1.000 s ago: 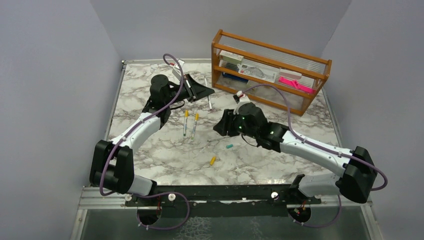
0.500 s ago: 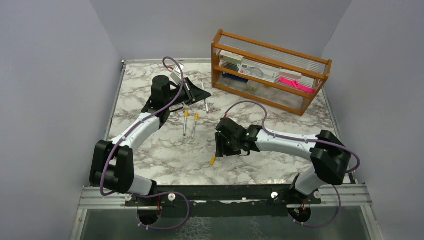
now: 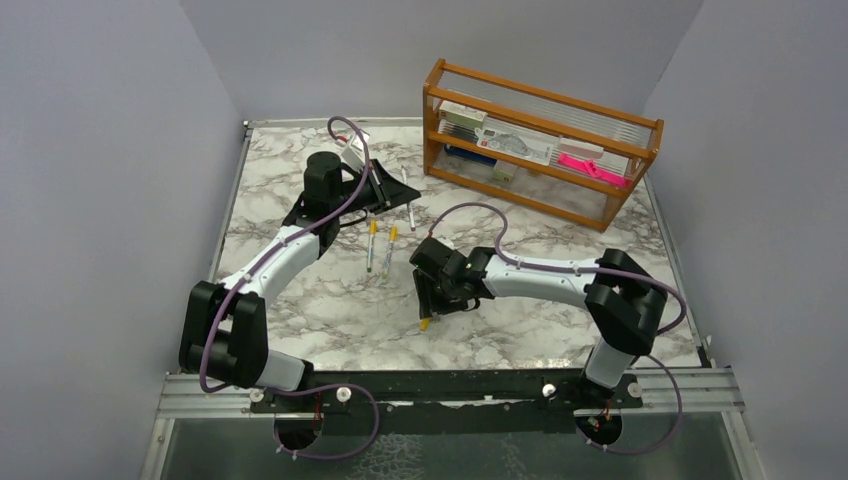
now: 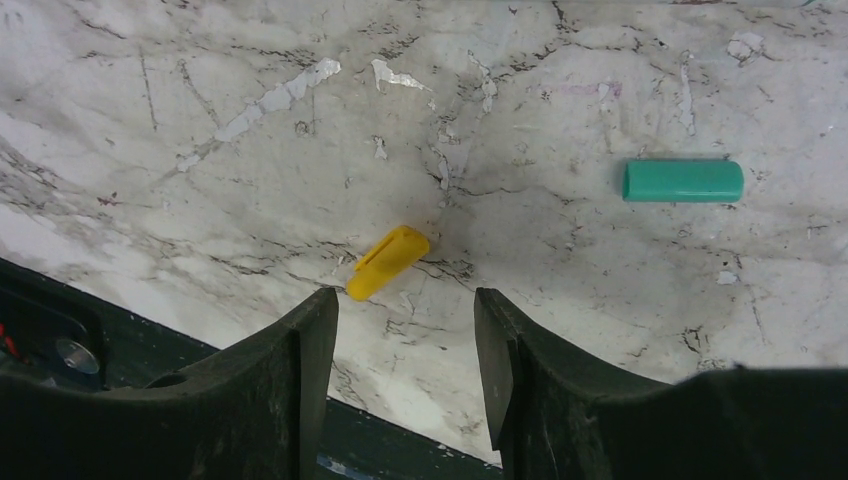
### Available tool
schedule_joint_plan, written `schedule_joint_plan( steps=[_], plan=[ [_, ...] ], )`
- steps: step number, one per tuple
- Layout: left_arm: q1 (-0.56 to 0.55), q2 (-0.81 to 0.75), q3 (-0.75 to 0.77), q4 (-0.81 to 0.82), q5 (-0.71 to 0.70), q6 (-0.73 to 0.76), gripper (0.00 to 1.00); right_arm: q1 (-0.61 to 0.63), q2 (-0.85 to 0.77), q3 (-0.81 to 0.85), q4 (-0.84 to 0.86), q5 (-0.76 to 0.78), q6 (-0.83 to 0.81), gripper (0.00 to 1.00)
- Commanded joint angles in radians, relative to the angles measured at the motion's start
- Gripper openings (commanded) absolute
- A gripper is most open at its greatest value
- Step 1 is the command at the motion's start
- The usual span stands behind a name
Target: Insert the pens into the pen caps
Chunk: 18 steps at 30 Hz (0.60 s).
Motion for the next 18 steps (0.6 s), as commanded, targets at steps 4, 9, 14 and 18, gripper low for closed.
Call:
schedule_joint_plan(
  steps=[4,9,14,18],
  plan=[
    [0.006,-0.043,0.027,-0.037,-0.034,0.043,0.00,0.030,0.076,0.077,-0.053,0.000,-0.016,0.52],
    [0.010,-0.043,0.027,-0.041,-0.032,0.043,0.00,0.042,0.108,0.099,-0.067,0.004,-0.018,0.50],
    [0.012,-0.041,0.021,-0.038,-0.029,0.039,0.00,0.044,0.134,0.110,-0.083,0.010,-0.008,0.47],
    [0.012,-0.041,0.021,-0.038,-0.028,0.037,0.00,0.043,0.147,0.111,-0.083,0.006,-0.006,0.43]
  ],
)
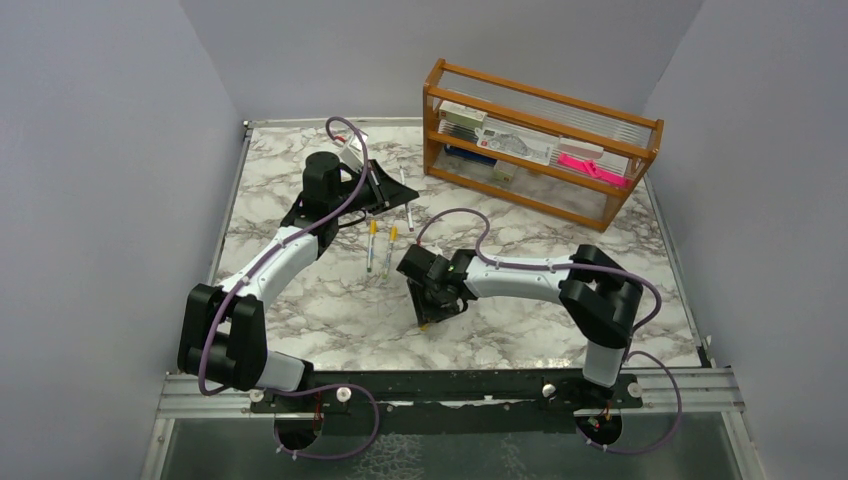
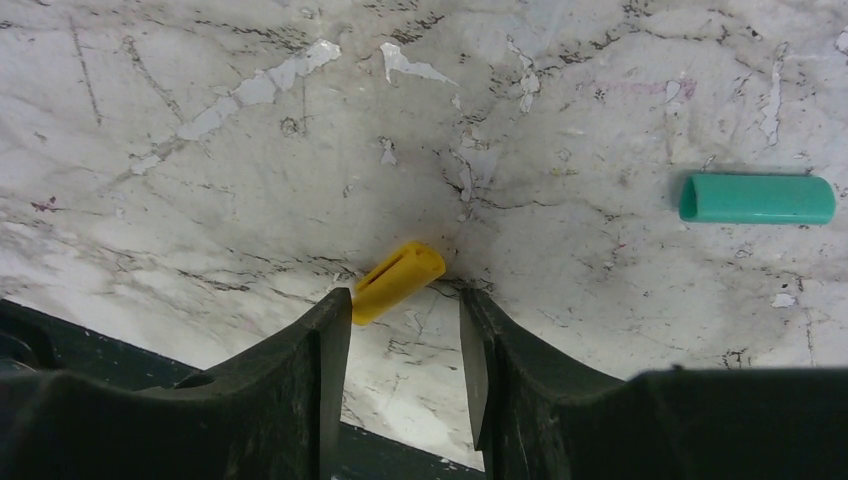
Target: Insert the pens into the pen caps
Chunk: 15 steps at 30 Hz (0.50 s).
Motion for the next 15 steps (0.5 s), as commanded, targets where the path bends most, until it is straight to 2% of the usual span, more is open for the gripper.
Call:
schedule_joint_plan(
  steps=[1,8,11,14,15],
  plan=[
    [0.011,-0.025,0.021,-0.001,-0.010,0.013,0.00,0.006,0.027,0.028,-0.024,0.002,0.002,0.43],
    [0.011,-0.027,0.013,0.000,-0.009,0.012,0.00,0.007,0.057,0.047,-0.043,0.006,0.006,0.30],
    [0.012,-0.028,0.011,0.000,-0.010,0.012,0.00,0.006,0.056,0.044,-0.043,0.014,0.012,0.19],
    [0.012,-0.027,0.013,0.001,-0.009,0.011,0.00,0.006,0.044,0.035,-0.039,0.026,0.019,0.02],
    [0.014,-0.027,0.013,0.004,-0.009,0.008,0.00,0.007,0.034,0.030,-0.036,0.029,0.022,0.01]
  ],
)
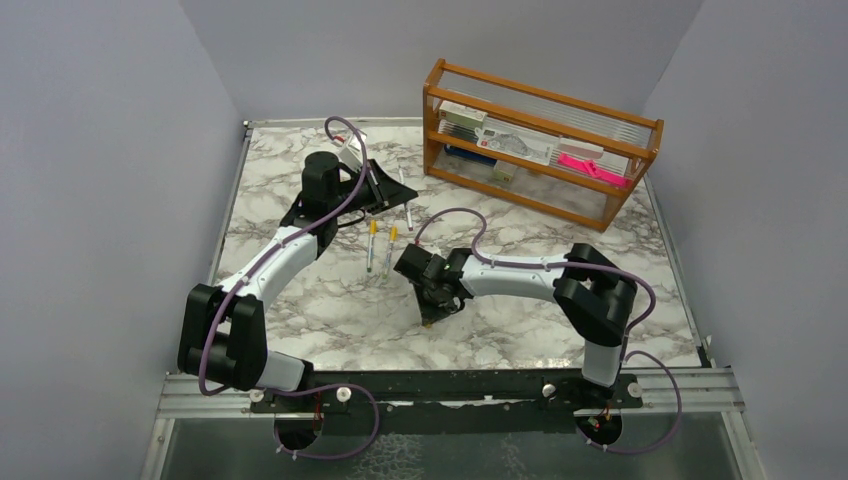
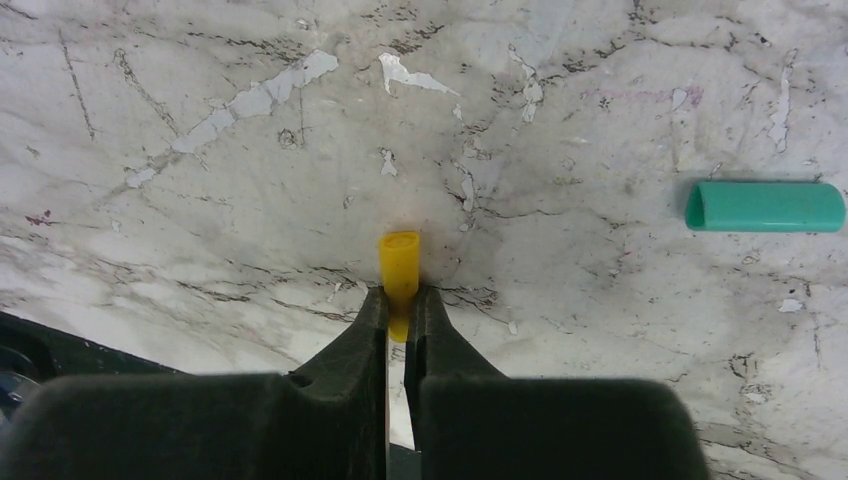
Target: Insert the pens into the pen caps
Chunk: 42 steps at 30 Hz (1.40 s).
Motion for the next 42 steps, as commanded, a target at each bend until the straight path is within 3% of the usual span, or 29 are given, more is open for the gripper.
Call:
schedule_joint_plan(
  steps=[1,11,15,19,29,42],
  plan=[
    [0.010,-0.026,0.011,0.009,-0.007,-0.001,0.00,0.007,-0.016,-0.010,-0.011,0.041,0.024,0.01],
    [0.034,0.002,0.006,0.145,0.049,-0.124,0.00,-0.045,-0.360,-0.151,0.040,0.199,0.131,0.01],
    [0.024,0.003,0.007,0.232,0.080,-0.199,0.00,-0.193,-0.489,-0.179,0.087,0.135,0.169,0.01],
    [-0.003,-0.002,0.011,0.276,0.106,-0.238,0.00,-0.342,-0.586,-0.179,0.237,0.095,0.140,0.01],
    [-0.160,0.004,0.047,0.305,0.172,-0.195,0.00,-0.427,-0.515,0.136,0.276,0.186,-0.116,0.01],
    [-0.242,0.067,0.116,0.305,0.210,-0.165,0.00,-0.428,-0.554,0.139,0.362,0.072,-0.168,0.01]
  ],
)
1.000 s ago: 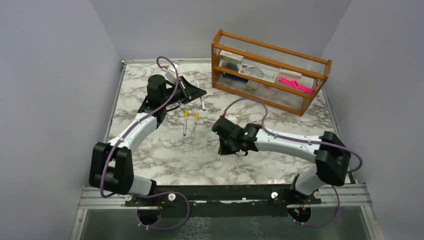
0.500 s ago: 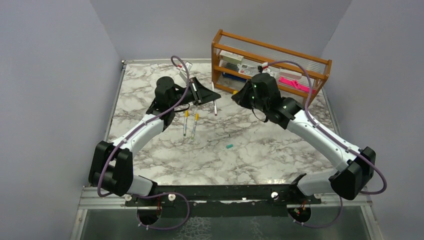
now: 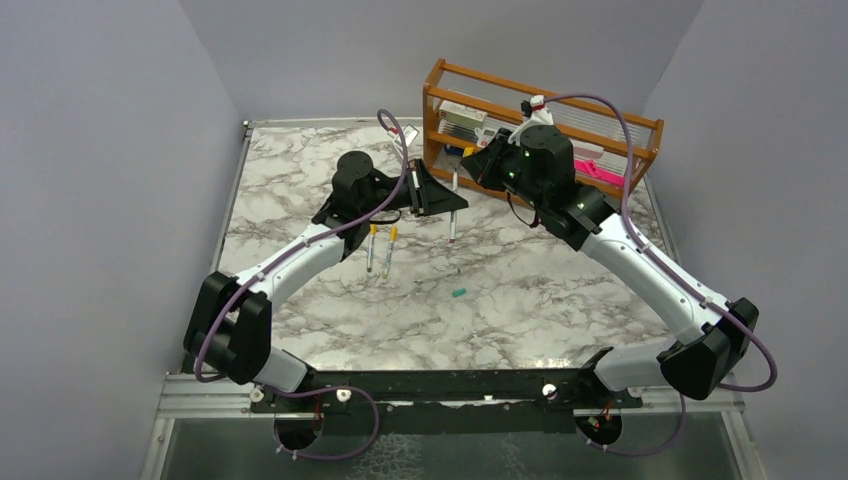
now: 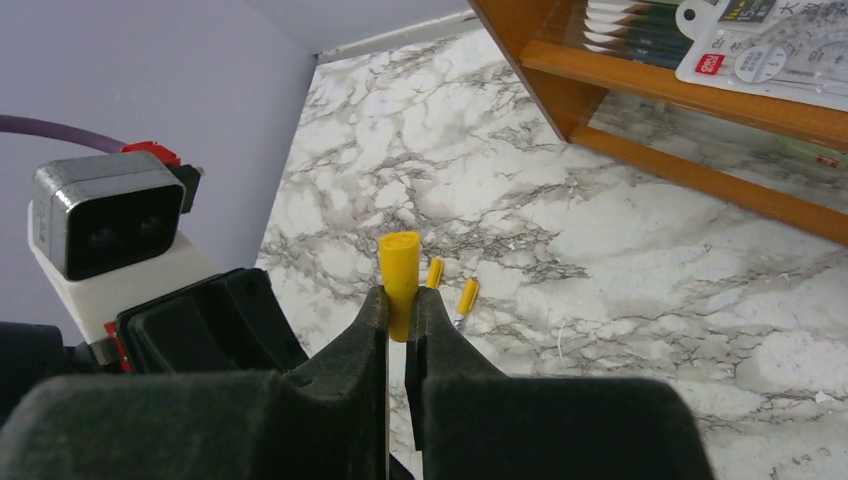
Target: Insert the pens into the pen caps
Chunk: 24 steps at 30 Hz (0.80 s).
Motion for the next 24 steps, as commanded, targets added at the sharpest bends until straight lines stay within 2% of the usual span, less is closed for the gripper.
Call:
schedule_joint_plan(
  steps=[1,24],
  plan=[
    [-0.013,0.026,0.048,0.034,0.039,0.023,0.00,-0.004,-0.039,-0.009,0.050,-0.045,-0.029,0.01],
    [-0.017,0.036,0.054,0.034,0.041,0.036,0.00,-0.003,-0.044,-0.026,0.077,-0.115,-0.043,0.01]
  ],
)
